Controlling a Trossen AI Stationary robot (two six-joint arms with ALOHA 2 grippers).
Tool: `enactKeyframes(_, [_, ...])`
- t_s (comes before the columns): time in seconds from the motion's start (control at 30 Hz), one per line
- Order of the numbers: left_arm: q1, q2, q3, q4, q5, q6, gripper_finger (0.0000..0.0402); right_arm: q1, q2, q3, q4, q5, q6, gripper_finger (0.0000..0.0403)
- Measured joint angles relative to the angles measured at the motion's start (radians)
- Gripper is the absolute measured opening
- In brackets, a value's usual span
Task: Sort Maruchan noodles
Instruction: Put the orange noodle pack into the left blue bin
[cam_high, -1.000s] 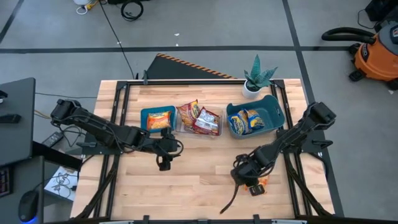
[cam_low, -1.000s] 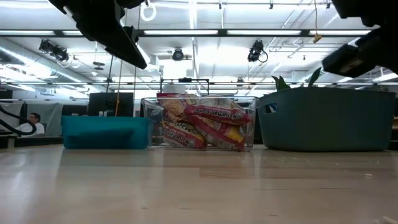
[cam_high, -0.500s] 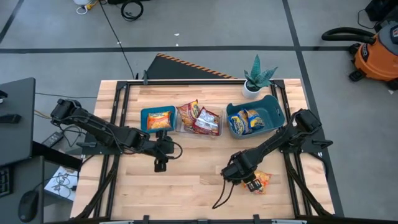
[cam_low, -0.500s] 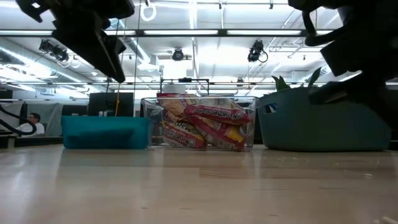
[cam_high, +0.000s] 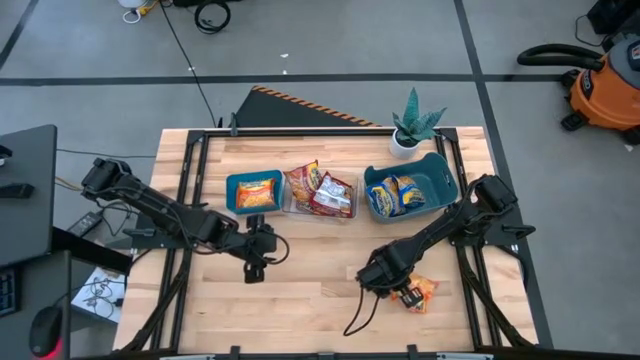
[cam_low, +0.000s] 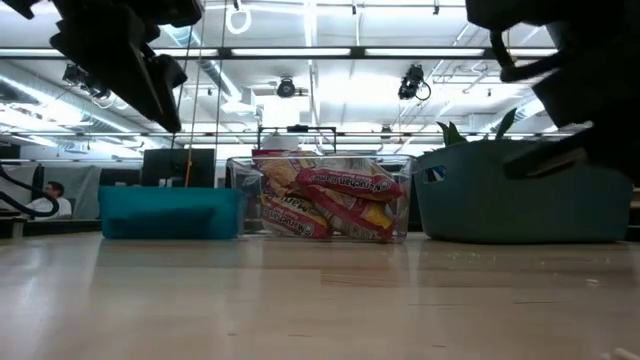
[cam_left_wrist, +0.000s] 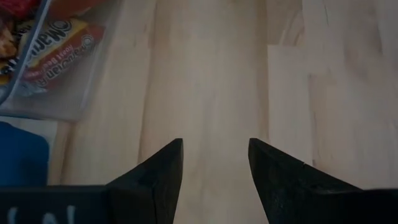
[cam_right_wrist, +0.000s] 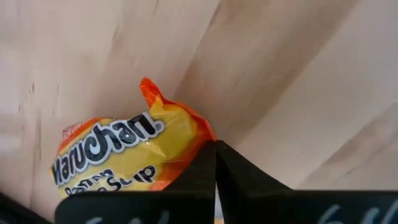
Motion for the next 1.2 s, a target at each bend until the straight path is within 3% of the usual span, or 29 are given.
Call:
enactKeyframes(0.2, [-0.022,0.000,0.000,0.011,-0.005,0.002,0.0188,-0.006,-0.006,-0.001,-0.012,0.021,0.001,0.0005])
enactKeyframes(0.33, [-0.021,0.009,0.000,0.110,-0.120,0.003,0.0188,-0.031,-0.041,0.038,-0.043,0.110,0.027,0.0004])
enactKeyframes(0.57, [-0.017,0.117,-0.114,0.558,-0.329,0.083,0.0188,-0.063,-0.135,0.079,-0.004,0.464,0.143,0.0002])
enactKeyframes(0.63, [-0.008,0.163,-0.115,0.626,-0.343,0.096,0.0188,-0.081,-0.155,0.092,0.002,0.495,0.182,0.0002])
enactKeyframes(0.83, [0.010,0.256,-0.116,0.695,-0.247,0.018,0.0195,-0.100,-0.214,0.097,-0.083,0.287,0.223,0.0028])
enactKeyframes(1.03, [0.036,0.304,-0.115,0.743,-0.151,0.013,0.0203,-0.046,-0.233,-0.001,-0.125,0.080,0.387,0.0118])
enactKeyframes(1.2, [0.054,0.315,-0.116,0.810,-0.121,0.048,0.0211,0.051,-0.233,-0.041,-0.195,0.063,0.555,0.0195])
